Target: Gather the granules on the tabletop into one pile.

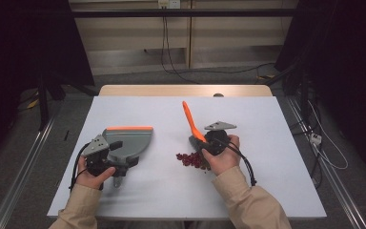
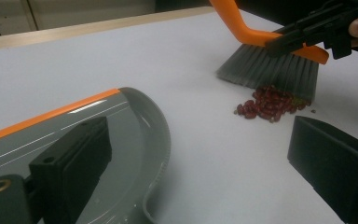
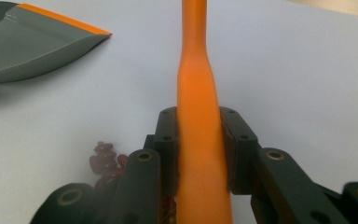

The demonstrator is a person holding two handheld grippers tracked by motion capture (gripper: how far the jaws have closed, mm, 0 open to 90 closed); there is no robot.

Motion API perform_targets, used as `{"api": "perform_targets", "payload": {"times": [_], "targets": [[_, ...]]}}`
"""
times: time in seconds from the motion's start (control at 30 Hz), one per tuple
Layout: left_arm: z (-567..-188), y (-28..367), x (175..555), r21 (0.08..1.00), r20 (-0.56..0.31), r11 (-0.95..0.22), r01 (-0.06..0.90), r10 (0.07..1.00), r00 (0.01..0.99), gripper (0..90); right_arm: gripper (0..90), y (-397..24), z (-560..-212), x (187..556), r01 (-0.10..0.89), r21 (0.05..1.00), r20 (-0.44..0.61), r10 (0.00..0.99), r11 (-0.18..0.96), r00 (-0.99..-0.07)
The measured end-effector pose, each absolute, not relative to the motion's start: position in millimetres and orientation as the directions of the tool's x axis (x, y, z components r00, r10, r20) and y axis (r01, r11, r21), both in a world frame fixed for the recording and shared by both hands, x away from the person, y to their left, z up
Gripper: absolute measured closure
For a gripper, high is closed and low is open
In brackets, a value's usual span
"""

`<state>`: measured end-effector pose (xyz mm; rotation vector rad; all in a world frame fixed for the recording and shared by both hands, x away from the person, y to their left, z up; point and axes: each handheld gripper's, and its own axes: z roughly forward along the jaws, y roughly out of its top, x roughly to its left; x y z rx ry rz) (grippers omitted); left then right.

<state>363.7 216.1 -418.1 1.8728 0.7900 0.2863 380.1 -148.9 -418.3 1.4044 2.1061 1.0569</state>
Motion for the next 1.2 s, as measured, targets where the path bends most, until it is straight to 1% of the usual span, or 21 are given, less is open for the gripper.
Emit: {"api": "perform_targets", "payload": {"times": [0.2, 0.37, 0.6, 0.73, 0.8, 0.83, 0.9, 0.97, 1.0, 1.07, 1.2], "targets": [[-418, 217, 364, 0.888, -0.155, -0.244, 0.391, 0.640, 0.753, 5.9, 71.4, -149, -418, 383, 0.598, 0.775, 0.096, 0.898, 0.202, -0.428], [-418, 216, 364, 0.888, -0.153, -0.247, 0.388, 0.637, 0.756, 5.9, 71.4, -161, -412, 381, 0.596, 0.782, 0.112, 0.899, 0.182, -0.423], [-419, 215, 364, 0.888, -0.155, -0.246, 0.389, 0.637, 0.755, 6.0, 71.4, -174, -411, 379, 0.603, 0.767, 0.064, 0.909, 0.219, -0.411], [-419, 215, 364, 0.887, -0.156, -0.246, 0.391, 0.637, 0.755, 5.9, 71.4, -172, -418, 378, 0.601, 0.767, 0.063, 0.907, 0.222, -0.416], [-419, 215, 364, 0.885, -0.158, -0.247, 0.395, 0.638, 0.753, 5.9, 71.4, -167, -418, 378, 0.610, 0.765, 0.100, 0.898, 0.206, -0.429], [-419, 215, 364, 0.885, -0.158, -0.248, 0.395, 0.638, 0.754, 5.9, 71.4, -164, -419, 377, 0.608, 0.765, 0.101, 0.894, 0.211, -0.437], [-419, 215, 363, 0.887, -0.159, -0.242, 0.393, 0.637, 0.754, 5.9, 71.4, -159, -418, 376, 0.599, 0.768, 0.092, 0.888, 0.225, -0.451], [-418, 216, 364, 0.886, -0.156, -0.247, 0.393, 0.639, 0.753, 5.9, 71.4, -157, -417, 377, 0.598, 0.776, 0.119, 0.883, 0.202, -0.453], [-418, 216, 363, 0.886, -0.159, -0.244, 0.395, 0.640, 0.751, 5.9, 71.4, -157, -416, 378, 0.593, 0.777, 0.108, 0.883, 0.212, -0.457], [-418, 216, 364, 0.887, -0.159, -0.242, 0.394, 0.639, 0.752, 5.9, 71.4, -158, -414, 378, 0.592, 0.782, 0.126, 0.879, 0.197, -0.459], [-419, 216, 364, 0.886, -0.162, -0.241, 0.396, 0.641, 0.751, 5.9, 71.3, -161, -409, 380, 0.585, 0.787, 0.120, 0.881, 0.197, -0.458]]}}
